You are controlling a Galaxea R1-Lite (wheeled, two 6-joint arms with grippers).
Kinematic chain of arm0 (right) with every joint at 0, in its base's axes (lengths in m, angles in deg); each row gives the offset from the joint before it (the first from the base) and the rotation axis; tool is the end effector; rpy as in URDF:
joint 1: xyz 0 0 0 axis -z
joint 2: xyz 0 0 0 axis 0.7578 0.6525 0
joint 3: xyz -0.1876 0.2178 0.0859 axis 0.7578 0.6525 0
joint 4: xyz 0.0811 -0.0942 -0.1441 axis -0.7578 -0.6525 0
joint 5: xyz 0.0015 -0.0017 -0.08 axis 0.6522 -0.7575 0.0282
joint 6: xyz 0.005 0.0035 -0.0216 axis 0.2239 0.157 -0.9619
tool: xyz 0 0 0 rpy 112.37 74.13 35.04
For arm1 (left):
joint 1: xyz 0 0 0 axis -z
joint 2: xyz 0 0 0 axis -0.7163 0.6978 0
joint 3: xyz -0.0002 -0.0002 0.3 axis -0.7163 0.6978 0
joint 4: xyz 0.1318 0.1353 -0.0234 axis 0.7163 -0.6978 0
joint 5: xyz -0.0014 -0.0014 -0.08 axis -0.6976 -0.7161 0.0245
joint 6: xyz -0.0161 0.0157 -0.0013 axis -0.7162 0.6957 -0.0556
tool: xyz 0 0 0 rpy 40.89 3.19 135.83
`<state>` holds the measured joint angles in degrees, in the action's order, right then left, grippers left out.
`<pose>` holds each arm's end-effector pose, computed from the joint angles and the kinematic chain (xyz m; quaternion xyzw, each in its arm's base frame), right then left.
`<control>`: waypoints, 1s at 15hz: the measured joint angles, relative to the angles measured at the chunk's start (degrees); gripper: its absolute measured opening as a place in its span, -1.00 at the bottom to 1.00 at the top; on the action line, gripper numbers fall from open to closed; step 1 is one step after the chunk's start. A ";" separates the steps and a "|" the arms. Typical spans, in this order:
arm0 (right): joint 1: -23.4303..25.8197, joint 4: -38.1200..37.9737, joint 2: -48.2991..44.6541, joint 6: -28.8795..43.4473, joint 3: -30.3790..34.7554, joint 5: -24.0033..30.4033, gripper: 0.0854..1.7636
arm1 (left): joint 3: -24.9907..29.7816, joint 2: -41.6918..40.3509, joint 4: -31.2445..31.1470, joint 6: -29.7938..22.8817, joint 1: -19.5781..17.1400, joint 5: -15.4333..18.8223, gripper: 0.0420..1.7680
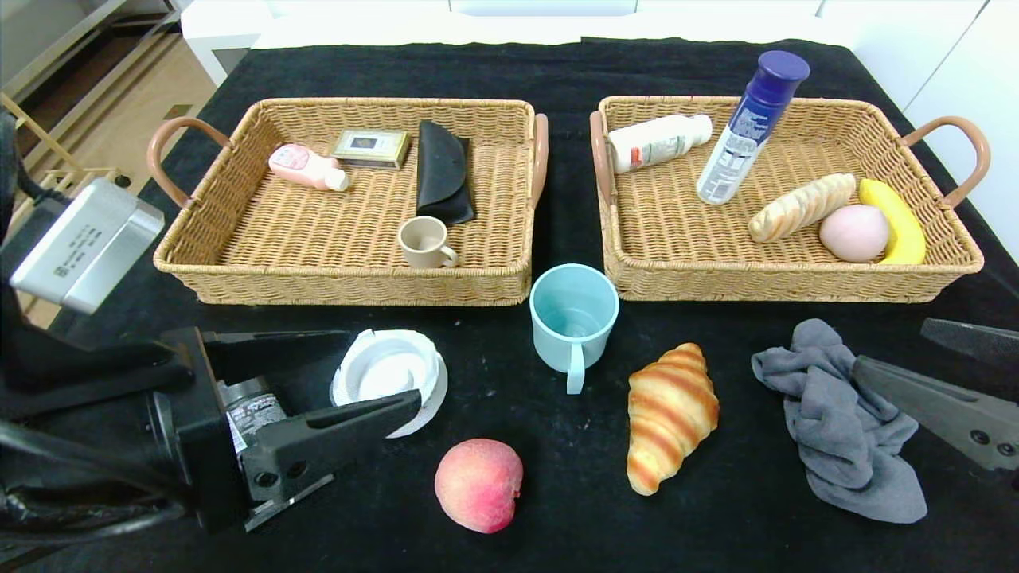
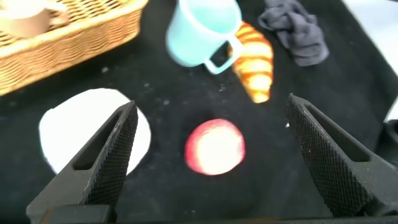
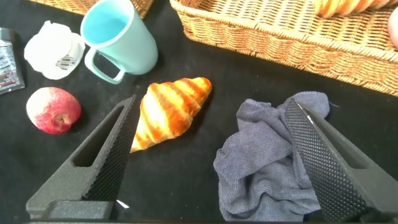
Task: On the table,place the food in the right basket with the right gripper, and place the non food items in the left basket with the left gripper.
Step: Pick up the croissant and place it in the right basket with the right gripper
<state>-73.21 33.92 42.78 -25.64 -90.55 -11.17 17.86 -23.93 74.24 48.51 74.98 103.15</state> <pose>0.1266 0.0581 0.2415 0.0125 0.0632 0.2448 0.9674 0.1436 -0.0876 0.2513 -0.0052 0.1028 -0.3837 0.9177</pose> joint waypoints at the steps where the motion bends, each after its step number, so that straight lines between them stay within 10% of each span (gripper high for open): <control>1: 0.00 0.05 0.22 0.00 -0.02 -0.16 0.94 | -0.05 0.09 0.15 0.09 -0.57 0.00 0.94; 15: -2.16 -3.39 8.24 -0.23 -8.23 -8.94 0.94 | 0.09 -2.95 0.23 2.26 -2.95 0.11 0.94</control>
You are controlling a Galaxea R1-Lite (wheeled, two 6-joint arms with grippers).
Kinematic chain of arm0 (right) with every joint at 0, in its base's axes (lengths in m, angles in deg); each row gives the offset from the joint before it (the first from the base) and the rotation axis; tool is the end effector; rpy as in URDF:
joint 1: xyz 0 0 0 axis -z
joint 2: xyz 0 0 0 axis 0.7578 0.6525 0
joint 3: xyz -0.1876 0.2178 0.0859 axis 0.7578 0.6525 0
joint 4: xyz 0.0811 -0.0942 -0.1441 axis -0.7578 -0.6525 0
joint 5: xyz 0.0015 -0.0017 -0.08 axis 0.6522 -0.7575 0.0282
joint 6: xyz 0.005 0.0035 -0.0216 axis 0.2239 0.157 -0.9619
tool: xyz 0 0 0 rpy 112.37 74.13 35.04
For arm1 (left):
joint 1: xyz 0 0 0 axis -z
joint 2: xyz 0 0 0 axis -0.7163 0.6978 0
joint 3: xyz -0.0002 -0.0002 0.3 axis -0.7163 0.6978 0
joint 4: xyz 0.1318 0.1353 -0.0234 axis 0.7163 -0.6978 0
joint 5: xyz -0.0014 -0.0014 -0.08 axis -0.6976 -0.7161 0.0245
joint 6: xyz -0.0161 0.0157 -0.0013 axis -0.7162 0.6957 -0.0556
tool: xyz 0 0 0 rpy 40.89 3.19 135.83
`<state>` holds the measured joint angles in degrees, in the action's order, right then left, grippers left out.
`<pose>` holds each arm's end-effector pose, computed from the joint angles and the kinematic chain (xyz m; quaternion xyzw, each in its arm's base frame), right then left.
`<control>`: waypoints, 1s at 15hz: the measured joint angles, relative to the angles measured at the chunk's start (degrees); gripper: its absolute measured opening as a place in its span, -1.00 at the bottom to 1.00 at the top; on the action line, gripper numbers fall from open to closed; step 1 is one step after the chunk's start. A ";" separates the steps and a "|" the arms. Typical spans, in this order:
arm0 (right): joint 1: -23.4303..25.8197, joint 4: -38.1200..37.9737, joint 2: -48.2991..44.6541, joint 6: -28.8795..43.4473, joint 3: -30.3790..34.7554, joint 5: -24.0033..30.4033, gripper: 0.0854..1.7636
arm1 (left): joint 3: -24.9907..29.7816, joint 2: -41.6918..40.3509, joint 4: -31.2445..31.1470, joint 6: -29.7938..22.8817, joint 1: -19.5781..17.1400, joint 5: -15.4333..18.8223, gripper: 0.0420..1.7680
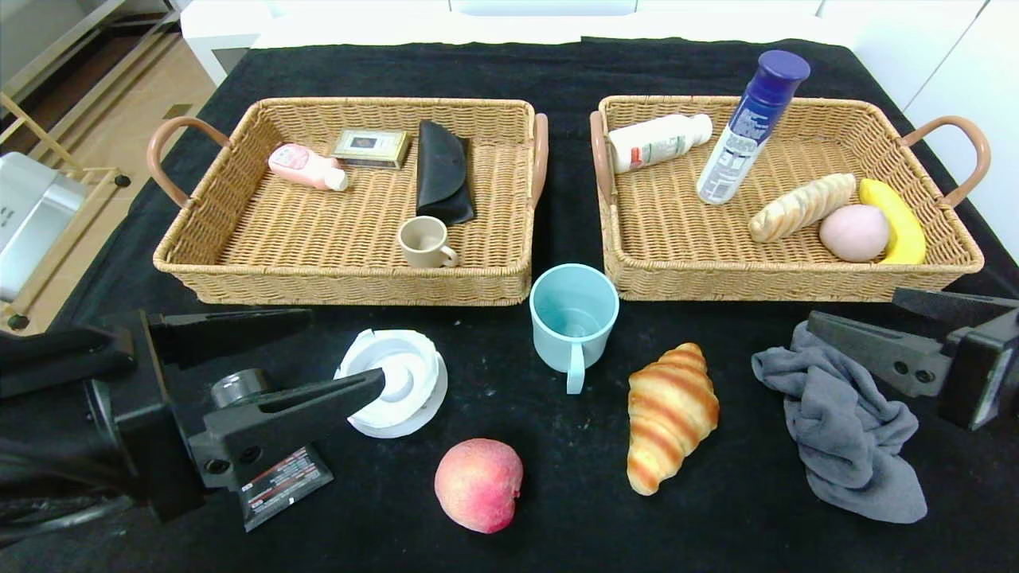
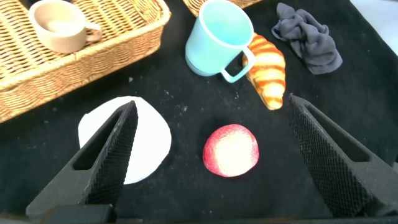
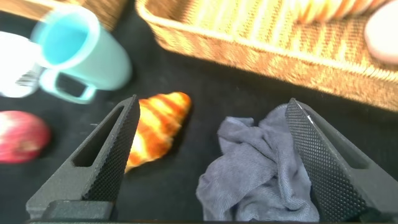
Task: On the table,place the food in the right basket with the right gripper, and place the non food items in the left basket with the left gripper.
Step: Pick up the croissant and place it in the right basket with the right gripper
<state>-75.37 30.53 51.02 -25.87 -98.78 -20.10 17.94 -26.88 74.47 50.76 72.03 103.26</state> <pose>0.1597 0.0763 0.2547 -0.0025 0.0889 0.1864 0.9784 0.1361 -0.0743 0.2596 0.0080 0.0687 -0.3636 0.9290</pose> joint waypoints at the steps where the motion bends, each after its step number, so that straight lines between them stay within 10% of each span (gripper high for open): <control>1: -1.21 -1.41 1.63 -0.05 -1.41 -2.62 0.94 | -0.02 -0.05 -0.06 0.09 -0.07 0.00 0.94; 6: -8.02 -11.03 9.33 2.76 -10.67 -13.98 0.94 | 0.30 0.33 -0.72 0.80 -0.13 0.00 0.94; 15: -12.18 -31.22 14.20 16.58 -23.33 -15.91 0.94 | 0.52 0.66 -0.76 1.07 -0.10 0.00 0.94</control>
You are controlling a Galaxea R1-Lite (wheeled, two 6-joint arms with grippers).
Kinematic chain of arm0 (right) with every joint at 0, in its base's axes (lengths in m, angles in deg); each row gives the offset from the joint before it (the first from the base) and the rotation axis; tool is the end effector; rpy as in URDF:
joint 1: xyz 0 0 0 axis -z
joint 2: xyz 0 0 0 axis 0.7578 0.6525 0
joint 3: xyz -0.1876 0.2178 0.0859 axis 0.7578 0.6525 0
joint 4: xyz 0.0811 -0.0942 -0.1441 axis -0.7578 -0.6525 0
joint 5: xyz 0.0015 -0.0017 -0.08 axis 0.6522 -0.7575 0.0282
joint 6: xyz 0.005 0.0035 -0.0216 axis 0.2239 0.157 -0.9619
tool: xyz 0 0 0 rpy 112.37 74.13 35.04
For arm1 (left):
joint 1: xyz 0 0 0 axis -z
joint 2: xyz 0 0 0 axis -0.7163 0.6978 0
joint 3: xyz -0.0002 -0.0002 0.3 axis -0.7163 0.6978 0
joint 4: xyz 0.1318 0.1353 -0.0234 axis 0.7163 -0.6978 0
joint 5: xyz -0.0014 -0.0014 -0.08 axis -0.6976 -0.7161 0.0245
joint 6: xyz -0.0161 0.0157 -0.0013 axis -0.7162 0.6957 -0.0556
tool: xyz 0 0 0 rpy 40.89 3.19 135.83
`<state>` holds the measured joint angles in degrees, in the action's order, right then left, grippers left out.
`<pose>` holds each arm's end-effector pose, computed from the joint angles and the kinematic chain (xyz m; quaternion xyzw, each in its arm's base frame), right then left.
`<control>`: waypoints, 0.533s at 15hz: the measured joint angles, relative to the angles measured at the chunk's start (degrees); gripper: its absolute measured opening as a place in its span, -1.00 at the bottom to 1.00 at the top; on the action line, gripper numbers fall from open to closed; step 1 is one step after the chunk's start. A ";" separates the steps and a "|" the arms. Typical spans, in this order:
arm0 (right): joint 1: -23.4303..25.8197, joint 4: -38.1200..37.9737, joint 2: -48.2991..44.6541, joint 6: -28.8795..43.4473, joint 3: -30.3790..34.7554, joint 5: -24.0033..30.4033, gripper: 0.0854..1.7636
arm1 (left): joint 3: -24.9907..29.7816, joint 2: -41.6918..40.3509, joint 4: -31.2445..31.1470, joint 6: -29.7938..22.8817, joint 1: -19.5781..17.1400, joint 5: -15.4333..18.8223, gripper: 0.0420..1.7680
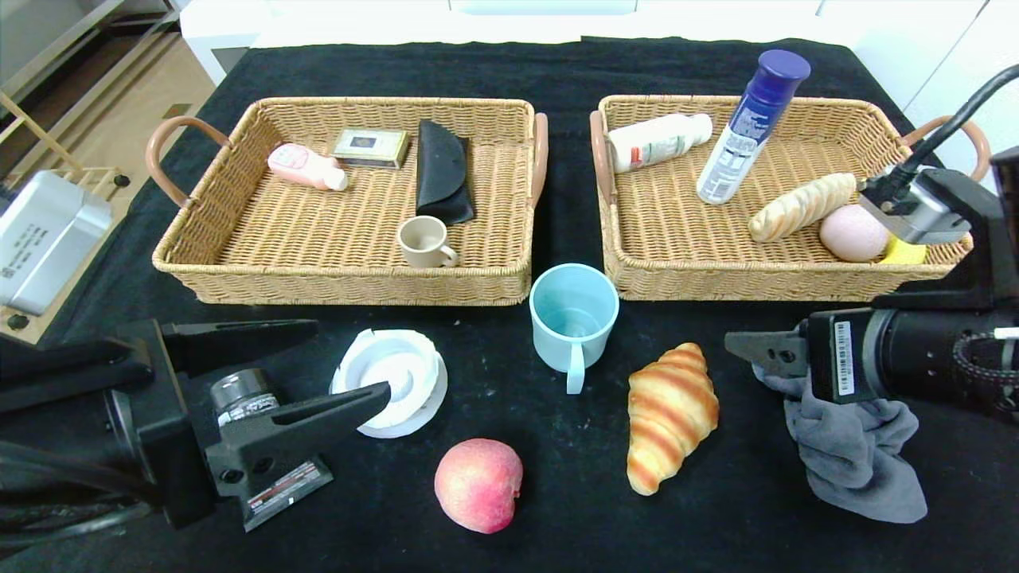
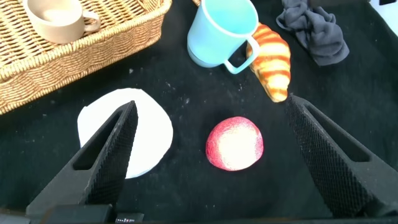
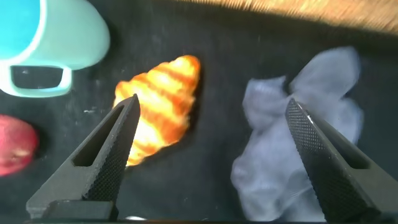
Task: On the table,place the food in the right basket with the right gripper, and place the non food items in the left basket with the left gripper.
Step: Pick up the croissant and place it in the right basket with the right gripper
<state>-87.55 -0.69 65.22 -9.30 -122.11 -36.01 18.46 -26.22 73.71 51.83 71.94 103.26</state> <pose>0.1867 0.1374 0.2686 0.0229 0.2634 0.1088 0.9582 0.1386 -0.0753 0.2538 0.0180 0.0821 -0.3632 0.9279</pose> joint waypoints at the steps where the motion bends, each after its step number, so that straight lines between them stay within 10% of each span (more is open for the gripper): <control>1: -0.63 -2.40 0.83 2.91 -1.78 0.07 0.94 | 0.00 0.02 -0.02 0.00 0.00 -0.02 0.94; 8: -4.36 -14.97 8.91 15.76 -14.57 2.93 0.94 | 0.16 0.39 0.12 0.02 -0.01 -0.05 0.94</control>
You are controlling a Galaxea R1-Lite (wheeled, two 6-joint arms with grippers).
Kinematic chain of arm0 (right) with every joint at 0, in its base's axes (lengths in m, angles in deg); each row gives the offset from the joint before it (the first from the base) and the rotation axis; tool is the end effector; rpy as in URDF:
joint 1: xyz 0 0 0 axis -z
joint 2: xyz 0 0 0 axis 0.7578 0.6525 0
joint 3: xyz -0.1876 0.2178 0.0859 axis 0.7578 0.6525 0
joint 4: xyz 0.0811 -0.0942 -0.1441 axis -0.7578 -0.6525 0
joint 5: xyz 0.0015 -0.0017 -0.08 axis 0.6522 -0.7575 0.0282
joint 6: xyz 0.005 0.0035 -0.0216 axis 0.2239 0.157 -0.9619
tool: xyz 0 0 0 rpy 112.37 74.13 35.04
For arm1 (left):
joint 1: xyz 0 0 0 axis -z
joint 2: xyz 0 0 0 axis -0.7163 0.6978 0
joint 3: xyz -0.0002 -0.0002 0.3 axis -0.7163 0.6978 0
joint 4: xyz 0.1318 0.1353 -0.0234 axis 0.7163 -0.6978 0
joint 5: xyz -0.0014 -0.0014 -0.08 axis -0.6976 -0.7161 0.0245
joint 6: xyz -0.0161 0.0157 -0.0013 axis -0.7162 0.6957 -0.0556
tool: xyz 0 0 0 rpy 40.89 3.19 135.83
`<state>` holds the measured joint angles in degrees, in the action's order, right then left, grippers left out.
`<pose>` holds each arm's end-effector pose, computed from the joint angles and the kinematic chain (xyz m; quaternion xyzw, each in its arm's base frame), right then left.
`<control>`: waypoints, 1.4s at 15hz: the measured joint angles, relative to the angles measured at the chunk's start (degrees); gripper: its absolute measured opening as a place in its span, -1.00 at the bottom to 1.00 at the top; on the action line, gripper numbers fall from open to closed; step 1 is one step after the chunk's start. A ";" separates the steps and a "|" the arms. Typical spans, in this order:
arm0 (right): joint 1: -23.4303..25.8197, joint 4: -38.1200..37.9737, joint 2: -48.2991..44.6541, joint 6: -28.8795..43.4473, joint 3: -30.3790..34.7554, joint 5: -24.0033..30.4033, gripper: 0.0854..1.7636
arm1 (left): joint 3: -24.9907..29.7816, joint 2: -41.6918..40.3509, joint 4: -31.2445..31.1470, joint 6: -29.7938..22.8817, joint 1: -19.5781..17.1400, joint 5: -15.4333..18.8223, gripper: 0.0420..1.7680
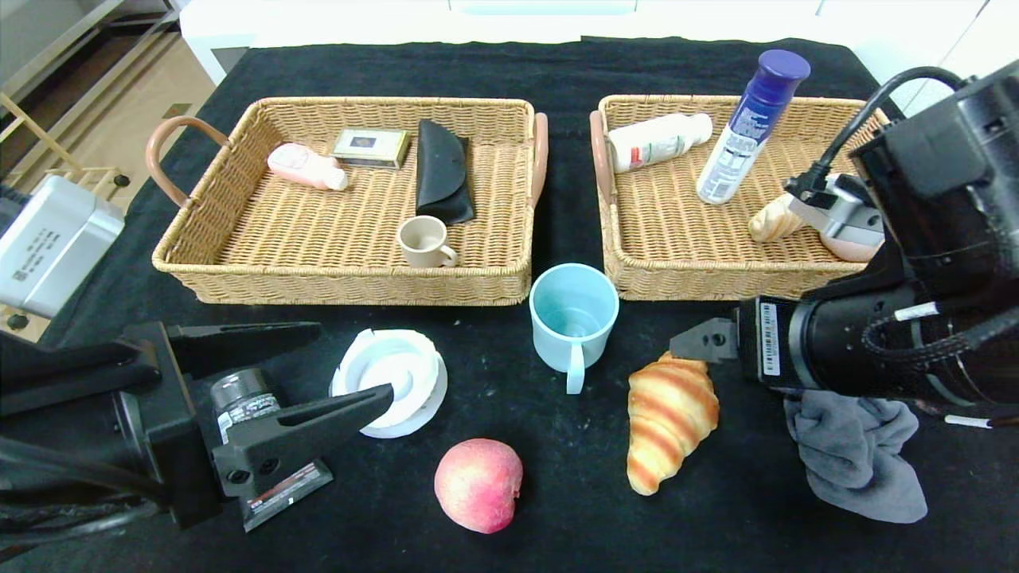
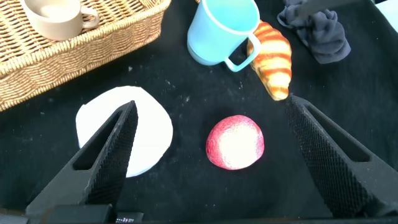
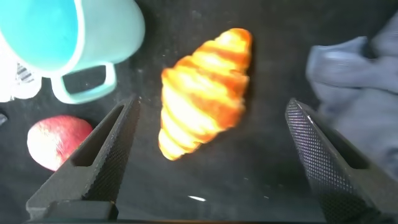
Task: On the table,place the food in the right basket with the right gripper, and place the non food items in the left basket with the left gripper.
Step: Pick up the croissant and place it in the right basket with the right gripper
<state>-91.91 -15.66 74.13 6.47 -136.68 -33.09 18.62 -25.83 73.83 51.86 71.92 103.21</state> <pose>0.1996 0.1747 0.2767 0.1036 0.3541 0.1041 0.9236 0.1402 -0.0760 0.2521 0.0186 0.0858 -0.3626 0.9278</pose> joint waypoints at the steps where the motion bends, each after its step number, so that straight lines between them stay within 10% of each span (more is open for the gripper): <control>1: -0.46 -1.02 1.23 0.85 -1.35 -0.12 0.94 | -0.02 0.00 0.02 -0.02 -0.02 -0.02 0.94; 21: -3.63 -6.83 14.52 6.56 -9.50 -9.16 0.94 | 0.02 -0.06 -0.09 0.06 -0.07 -0.04 0.94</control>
<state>-95.55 -22.49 88.65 13.03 -146.18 -42.24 18.65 -25.89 73.75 51.92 71.85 103.17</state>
